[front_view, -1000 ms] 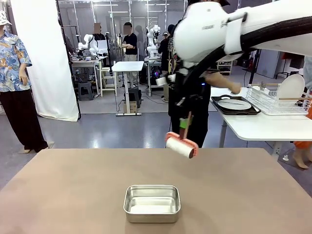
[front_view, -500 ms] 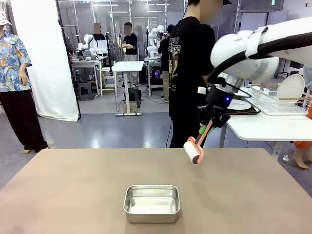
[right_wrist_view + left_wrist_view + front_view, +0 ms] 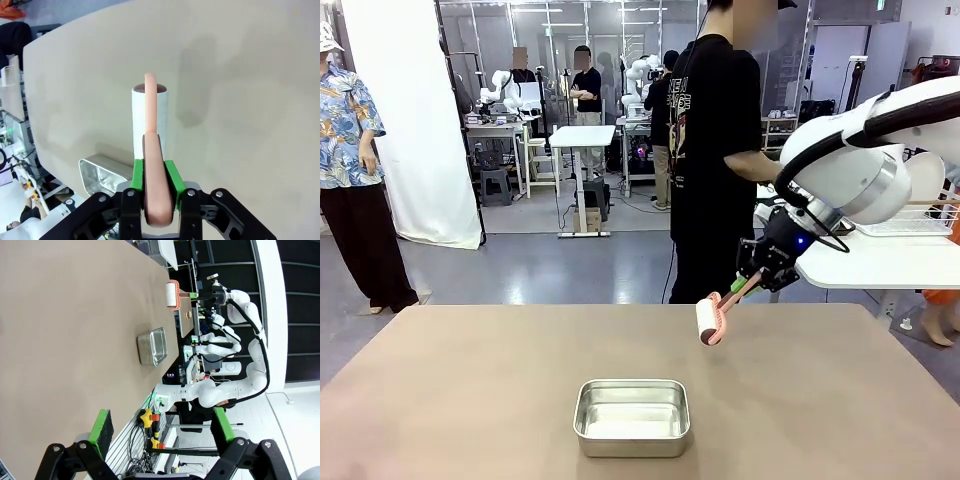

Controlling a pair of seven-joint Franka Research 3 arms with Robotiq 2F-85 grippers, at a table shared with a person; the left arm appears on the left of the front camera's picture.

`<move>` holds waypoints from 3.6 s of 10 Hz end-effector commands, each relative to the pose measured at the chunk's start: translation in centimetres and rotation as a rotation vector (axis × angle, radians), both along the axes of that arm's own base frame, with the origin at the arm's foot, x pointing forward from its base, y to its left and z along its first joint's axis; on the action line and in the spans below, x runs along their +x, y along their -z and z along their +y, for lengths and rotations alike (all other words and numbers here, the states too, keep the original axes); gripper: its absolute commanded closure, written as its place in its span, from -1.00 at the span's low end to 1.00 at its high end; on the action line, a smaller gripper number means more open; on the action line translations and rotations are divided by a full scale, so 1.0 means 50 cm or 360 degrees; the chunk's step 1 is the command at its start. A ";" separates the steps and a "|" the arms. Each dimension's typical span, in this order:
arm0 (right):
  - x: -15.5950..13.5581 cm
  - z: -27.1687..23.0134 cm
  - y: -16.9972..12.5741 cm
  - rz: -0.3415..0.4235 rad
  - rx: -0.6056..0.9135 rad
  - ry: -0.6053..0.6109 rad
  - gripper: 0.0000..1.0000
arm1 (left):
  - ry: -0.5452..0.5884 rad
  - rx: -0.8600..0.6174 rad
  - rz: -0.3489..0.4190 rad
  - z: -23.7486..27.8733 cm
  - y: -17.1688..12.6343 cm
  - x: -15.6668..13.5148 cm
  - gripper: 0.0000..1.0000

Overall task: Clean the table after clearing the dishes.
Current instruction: When the right (or left) Handle tray is removed, use the right hand (or left hand) to clean the right (or left) side of the table with the Lint Roller.

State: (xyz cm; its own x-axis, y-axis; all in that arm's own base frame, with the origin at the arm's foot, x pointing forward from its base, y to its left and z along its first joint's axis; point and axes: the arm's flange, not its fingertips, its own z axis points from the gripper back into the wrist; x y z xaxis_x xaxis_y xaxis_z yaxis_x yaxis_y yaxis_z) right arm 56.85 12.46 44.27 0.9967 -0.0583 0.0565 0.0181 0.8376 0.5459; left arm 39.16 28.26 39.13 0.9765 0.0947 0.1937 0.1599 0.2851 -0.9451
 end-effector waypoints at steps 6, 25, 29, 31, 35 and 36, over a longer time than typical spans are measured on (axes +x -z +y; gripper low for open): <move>-0.005 -0.004 0.012 0.0019 0.0042 -0.0010 0.55 | -0.0009 -0.0003 -0.0011 0.000 -0.004 -0.008 -1.00; -0.006 -0.111 0.232 0.0098 0.0054 0.0088 0.55 | -0.0009 -0.0003 -0.0011 0.000 -0.004 -0.008 -1.00; -0.007 -0.203 0.241 0.0071 -0.0064 0.0179 0.55 | -0.0009 -0.0003 -0.0011 0.000 -0.004 -0.008 -1.00; -0.012 -0.257 0.235 0.0067 -0.0121 0.0190 0.55 | -0.0009 -0.0003 -0.0011 0.000 -0.004 -0.008 -1.00; -0.015 -0.343 0.234 0.0071 -0.0129 0.0201 0.55 | -0.0009 -0.0003 -0.0011 0.000 -0.004 -0.008 -1.00; -0.015 -0.364 0.236 0.0058 -0.0153 0.0208 0.55 | -0.0009 -0.0003 -0.0011 0.000 -0.004 -0.008 -1.00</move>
State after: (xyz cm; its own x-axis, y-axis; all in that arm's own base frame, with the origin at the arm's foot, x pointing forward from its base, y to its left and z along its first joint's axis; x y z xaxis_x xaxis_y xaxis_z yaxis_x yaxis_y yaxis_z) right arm 56.36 -3.86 36.04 0.9827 -0.1845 0.0181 0.1430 0.8163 0.5597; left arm 39.14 28.28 39.13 0.9764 0.0952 0.1937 0.1597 0.2852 -0.9451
